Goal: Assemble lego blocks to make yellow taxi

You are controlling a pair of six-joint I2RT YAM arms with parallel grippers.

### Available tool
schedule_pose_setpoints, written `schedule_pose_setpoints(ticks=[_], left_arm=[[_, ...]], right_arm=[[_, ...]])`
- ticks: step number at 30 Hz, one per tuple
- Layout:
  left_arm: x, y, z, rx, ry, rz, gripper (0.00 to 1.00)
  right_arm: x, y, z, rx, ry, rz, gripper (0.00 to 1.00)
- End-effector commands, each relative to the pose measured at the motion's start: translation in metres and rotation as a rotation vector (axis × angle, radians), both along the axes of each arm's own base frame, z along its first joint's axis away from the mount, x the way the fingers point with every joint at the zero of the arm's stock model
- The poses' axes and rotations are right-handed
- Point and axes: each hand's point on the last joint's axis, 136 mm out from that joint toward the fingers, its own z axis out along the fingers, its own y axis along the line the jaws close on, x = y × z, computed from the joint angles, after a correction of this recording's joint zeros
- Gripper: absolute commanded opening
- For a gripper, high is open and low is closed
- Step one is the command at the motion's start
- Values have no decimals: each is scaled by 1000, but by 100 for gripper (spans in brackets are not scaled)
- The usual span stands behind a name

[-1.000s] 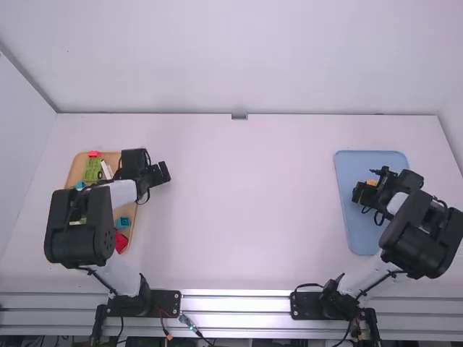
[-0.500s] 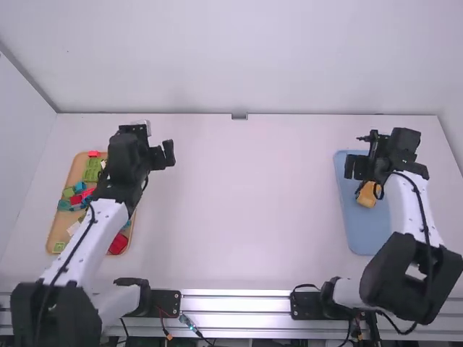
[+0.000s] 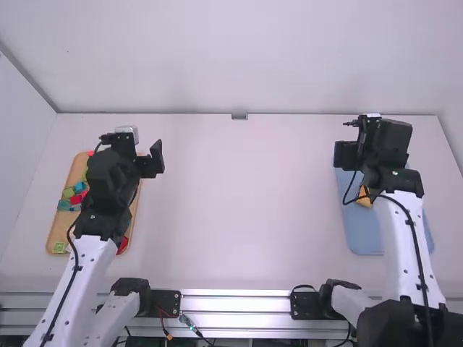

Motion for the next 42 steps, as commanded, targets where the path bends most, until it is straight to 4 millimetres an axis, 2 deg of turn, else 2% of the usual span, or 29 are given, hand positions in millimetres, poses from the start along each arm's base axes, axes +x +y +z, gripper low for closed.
schedule_pose_setpoints(ticks=[1,8,23,25,35,42], left_arm=[[-11,1,-4,69,-8,-14,84],[-34,1,-28,69,-8,-14,72],[-79,1,-101,69,-8,-14,39],[-83,1,-111,69,-8,-14,35],[-96,1,-160,69,-8,-14,16],[-97,1,-140,69,-100,-11,6]], right_arm=[[-7,7,3,14,-31,-43,85],[-17,42,13,105,-148,-13,73],[-53,42,33,106,-466,4,41],[-60,42,28,106,-482,5,37],[-94,42,-22,106,-482,5,14],[-108,42,-54,106,-482,5,0]])
